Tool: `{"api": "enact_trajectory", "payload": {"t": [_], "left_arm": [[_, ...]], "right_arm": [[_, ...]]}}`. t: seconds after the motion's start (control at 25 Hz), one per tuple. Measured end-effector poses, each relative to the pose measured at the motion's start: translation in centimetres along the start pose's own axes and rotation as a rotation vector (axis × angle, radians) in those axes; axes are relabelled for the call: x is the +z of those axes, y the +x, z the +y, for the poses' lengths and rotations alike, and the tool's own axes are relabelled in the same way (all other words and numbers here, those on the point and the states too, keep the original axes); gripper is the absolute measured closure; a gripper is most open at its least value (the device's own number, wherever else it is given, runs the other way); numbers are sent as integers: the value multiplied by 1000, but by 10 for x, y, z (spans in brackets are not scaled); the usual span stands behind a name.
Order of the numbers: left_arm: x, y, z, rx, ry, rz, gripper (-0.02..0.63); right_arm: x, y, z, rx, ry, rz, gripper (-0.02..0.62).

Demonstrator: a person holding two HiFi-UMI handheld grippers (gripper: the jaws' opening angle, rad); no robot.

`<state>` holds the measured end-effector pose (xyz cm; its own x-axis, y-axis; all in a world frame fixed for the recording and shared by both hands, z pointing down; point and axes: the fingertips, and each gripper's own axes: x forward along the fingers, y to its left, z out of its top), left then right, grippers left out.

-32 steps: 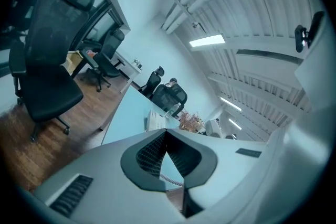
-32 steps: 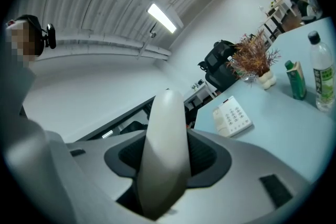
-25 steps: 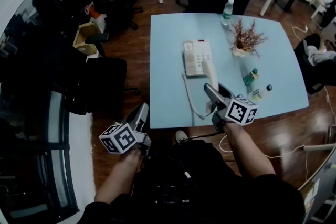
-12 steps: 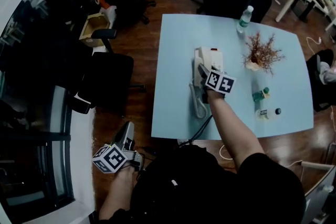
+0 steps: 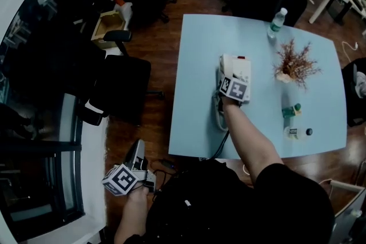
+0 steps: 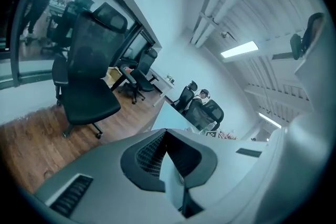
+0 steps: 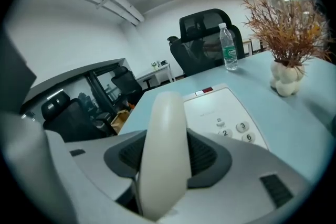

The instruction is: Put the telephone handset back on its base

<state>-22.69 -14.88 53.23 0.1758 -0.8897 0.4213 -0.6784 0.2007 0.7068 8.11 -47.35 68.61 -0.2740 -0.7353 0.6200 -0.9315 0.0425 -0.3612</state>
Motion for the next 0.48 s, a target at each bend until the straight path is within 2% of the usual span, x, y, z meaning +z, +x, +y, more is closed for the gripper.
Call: {"api": "enact_trajectory", "payload": {"t": [0.16, 0.24, 0.28, 0.48], "left_arm": [[0, 1, 0, 10, -3, 4, 606], [1, 3, -4, -4, 9, 8, 606], [2, 4, -6, -13, 17, 10, 606], [-1, 7, -14, -48, 46, 28, 606]], "right_arm": [[-5, 5, 1, -20, -70, 22, 360], [-6, 5, 1, -31, -118, 34, 280], [-6, 3, 2, -29, -136, 38, 259], [-4, -26, 3, 26, -172, 16, 259]]}}
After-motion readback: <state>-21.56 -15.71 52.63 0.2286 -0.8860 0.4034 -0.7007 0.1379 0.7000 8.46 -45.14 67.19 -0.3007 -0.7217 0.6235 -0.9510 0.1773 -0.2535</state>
